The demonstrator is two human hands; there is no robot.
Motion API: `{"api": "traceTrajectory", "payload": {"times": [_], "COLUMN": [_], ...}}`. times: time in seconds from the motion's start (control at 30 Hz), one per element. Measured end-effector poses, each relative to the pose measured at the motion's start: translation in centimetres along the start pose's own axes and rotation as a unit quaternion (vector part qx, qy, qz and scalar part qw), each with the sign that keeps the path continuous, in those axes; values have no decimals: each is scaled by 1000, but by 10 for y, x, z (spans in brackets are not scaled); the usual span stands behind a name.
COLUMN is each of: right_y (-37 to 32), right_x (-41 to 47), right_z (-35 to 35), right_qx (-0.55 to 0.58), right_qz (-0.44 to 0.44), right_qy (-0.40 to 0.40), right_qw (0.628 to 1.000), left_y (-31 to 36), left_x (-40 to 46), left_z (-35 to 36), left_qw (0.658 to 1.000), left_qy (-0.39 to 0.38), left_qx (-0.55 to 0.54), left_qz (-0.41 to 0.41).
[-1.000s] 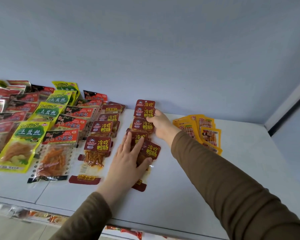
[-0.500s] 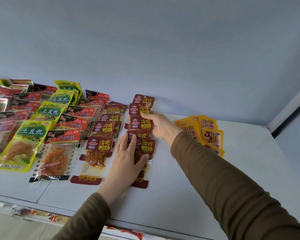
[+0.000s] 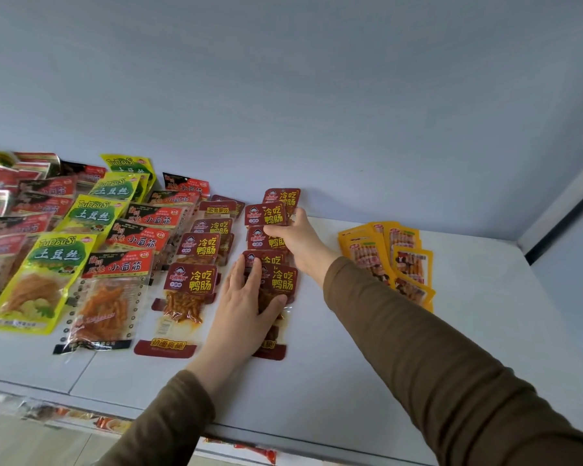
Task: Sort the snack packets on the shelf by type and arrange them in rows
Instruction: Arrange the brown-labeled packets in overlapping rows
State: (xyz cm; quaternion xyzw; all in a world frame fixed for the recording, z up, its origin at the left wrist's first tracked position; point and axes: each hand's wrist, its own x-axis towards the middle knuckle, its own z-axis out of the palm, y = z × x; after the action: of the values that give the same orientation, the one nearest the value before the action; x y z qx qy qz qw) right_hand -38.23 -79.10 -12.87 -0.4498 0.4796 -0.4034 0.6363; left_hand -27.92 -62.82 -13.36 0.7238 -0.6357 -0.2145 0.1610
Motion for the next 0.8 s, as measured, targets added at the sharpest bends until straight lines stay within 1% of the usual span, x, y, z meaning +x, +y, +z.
{"api": "traceTrajectory", "payload": {"times": [0.1,0.4,0.5,0.57,0.67,0.8], "right_y": [0,-7,-10,-10,-13,-18], "right_x": [2,9,10,11,9,8], "right_z": [0,0,3,5,3,1], "right_qx": [21,19,-9,-18,-40,-91], "right_qz": [23,23,26,32,26,24], "right_qy": [6,35,51,45,8,-10], "right_qw": [1000,999,998,998,999,996], "left_y": [-3,-9,-9,-10,-14,-16], "left_x": [0,-7,-9,-12,-18,-20], "left_z": [-2,-2,-4,-6,-5,-3], "left_qw": [1000,999,1000,999,997,990], "left_qy": [-4,6,12,23,36,-18], "left_qx": [-5,39,4,-22,28,105], "left_qz": [7,2,1,8,58,96]}}
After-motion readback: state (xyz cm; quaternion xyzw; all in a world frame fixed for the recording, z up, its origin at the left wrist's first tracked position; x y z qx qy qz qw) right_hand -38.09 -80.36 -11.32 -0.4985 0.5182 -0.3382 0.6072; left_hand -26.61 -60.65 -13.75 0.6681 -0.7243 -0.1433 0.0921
